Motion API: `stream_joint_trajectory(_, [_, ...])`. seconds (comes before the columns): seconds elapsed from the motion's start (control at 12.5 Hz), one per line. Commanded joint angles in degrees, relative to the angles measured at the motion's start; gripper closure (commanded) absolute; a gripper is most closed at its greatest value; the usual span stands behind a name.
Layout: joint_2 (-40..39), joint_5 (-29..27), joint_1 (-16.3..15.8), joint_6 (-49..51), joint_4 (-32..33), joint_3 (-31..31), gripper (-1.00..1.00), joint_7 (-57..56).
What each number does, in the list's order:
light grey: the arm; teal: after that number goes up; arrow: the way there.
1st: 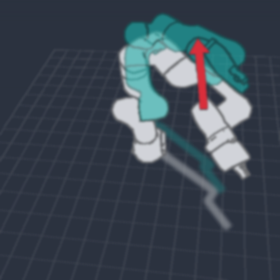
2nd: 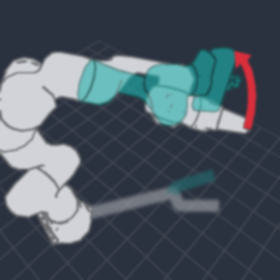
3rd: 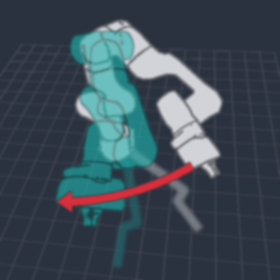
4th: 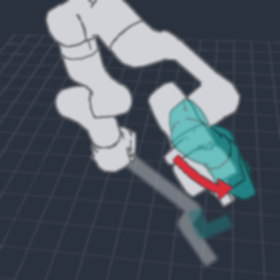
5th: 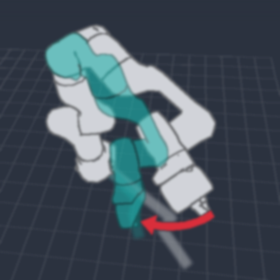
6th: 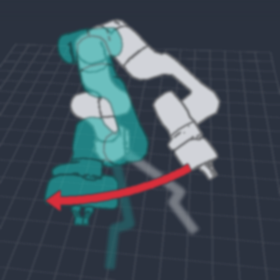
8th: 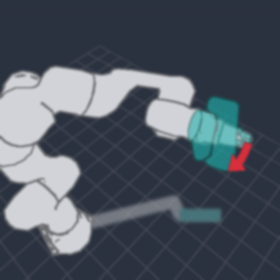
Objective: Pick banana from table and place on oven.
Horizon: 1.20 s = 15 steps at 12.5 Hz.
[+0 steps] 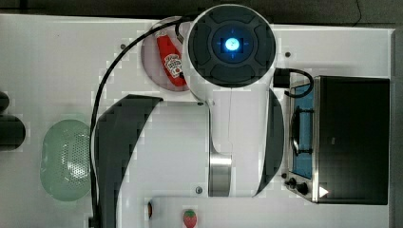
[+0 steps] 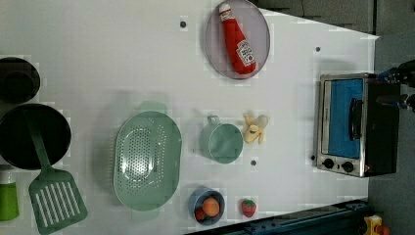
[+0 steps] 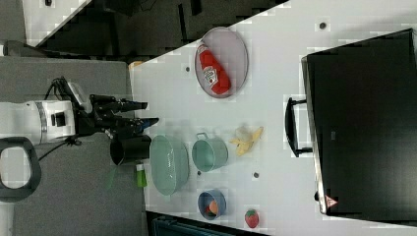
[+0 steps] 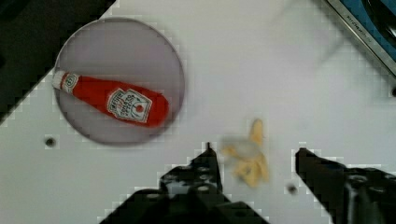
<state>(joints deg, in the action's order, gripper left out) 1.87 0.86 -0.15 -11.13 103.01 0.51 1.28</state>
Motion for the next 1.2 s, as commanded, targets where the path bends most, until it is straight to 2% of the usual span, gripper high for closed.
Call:
stream_joint_trajectory(0.08, [26.53,0.1,0.9,12.45,13.18,1.49,-0.58,-1.2])
stream_joint_trajectory(0.24, [26.51,0.1,0.89,12.44,13.23,1.49,-0.99,-1.2])
stream_joint_trajectory(0.56, [25.08,0.09,0.73,9.58,15.44,1.14,-1.0,-1.2])
stream_joint_trajectory(1.2, [9.82,0.08,0.64,-14.72,26.91,-1.02,-1.0,-1.2])
